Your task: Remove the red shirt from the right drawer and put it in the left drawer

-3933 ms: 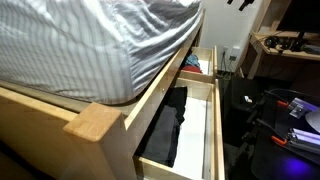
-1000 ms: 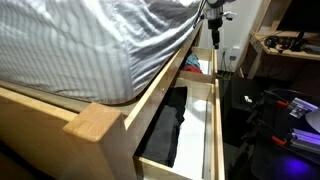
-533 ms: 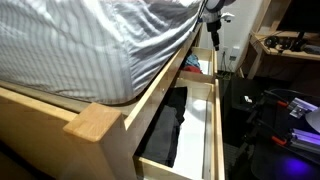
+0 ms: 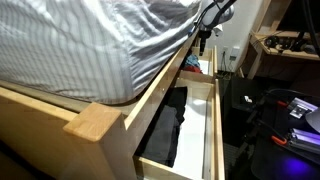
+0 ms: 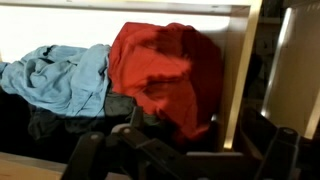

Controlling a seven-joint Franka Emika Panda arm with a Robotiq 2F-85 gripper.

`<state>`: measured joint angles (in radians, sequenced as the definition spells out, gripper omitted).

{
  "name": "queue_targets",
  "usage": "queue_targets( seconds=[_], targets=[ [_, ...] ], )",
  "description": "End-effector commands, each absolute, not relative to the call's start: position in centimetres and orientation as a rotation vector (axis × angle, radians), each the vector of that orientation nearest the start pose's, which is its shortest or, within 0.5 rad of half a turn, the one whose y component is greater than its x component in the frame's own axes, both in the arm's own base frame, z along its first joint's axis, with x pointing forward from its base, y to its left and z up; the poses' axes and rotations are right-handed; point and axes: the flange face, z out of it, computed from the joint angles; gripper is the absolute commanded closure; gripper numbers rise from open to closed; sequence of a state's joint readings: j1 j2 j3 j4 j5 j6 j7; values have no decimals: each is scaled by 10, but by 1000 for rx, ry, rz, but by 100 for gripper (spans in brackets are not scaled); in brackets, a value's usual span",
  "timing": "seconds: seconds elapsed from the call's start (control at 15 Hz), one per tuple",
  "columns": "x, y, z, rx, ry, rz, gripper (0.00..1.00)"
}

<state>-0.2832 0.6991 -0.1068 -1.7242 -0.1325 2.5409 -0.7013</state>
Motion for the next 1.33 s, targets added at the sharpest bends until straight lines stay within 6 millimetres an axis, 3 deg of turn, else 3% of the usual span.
queue_targets(
  seconds=[0.0, 0.13, 0.4, 0.53, 0.8, 0.87, 1.2, 1.27],
  targets=[
    [637, -257, 187, -3259, -711, -90, 0],
    [638, -261, 178, -3261, -707, -89, 0],
    [643, -253, 180, -3261, -763, -85, 0],
    [663, -253, 151, -3325, -667, -13, 0],
    [686, -254, 126, -3313, -525, -144, 0],
    [672, -248, 137, -3316, -567, -97, 0],
    [678, -253, 133, -3322, -536, -127, 0],
    [676, -256, 127, -3306, -573, -38, 0]
  ],
)
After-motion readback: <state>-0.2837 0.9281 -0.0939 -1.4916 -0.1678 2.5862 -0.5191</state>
